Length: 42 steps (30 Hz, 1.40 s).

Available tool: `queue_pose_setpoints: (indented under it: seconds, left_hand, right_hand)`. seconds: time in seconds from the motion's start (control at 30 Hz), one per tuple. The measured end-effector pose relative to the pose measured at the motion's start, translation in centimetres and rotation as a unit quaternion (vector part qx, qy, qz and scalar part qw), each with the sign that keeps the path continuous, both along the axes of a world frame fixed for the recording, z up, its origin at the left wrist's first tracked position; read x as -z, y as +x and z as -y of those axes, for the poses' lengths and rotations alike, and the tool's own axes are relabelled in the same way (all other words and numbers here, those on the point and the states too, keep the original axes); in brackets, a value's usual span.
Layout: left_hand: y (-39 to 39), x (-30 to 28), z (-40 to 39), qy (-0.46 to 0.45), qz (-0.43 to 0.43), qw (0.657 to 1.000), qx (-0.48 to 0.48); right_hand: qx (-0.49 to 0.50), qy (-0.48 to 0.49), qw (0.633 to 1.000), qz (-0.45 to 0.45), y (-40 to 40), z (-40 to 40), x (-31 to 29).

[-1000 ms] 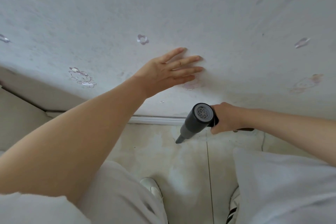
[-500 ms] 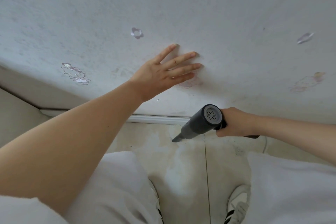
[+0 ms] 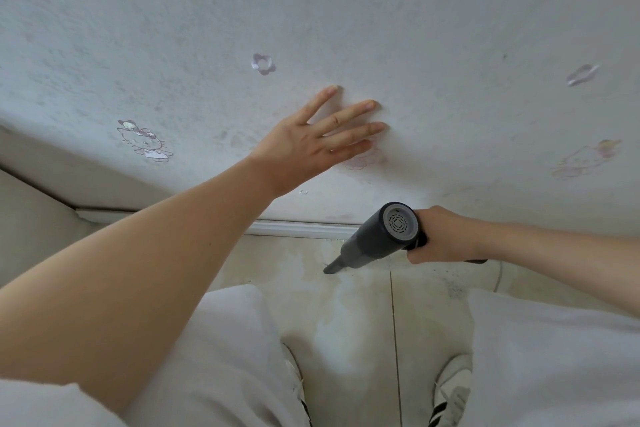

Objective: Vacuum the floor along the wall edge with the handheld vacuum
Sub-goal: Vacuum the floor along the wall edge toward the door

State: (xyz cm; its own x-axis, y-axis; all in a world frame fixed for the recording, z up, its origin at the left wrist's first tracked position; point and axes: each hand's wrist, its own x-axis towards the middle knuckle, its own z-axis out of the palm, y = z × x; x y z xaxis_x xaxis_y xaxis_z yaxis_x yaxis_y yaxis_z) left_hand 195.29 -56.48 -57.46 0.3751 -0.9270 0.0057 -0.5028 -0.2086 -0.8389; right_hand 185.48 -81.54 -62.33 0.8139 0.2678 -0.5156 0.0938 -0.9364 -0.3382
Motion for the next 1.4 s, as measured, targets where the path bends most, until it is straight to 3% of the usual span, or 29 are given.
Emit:
queue_pose_setpoints:
  seconds: [0.87, 1.4]
  left_hand:
    - [0.3, 0.4, 0.0, -0.010, 0.014, 1.000, 0.013]
    - [0.7, 0.4, -0.1, -0.035, 0.009, 0.999, 0.029]
  right_hand:
    - [0.005, 0.002, 1.000, -0.016, 0.0, -1.9, -0.1]
    - [0.026, 0.036, 0.999, 0.021, 0.3, -0.4, 0.1]
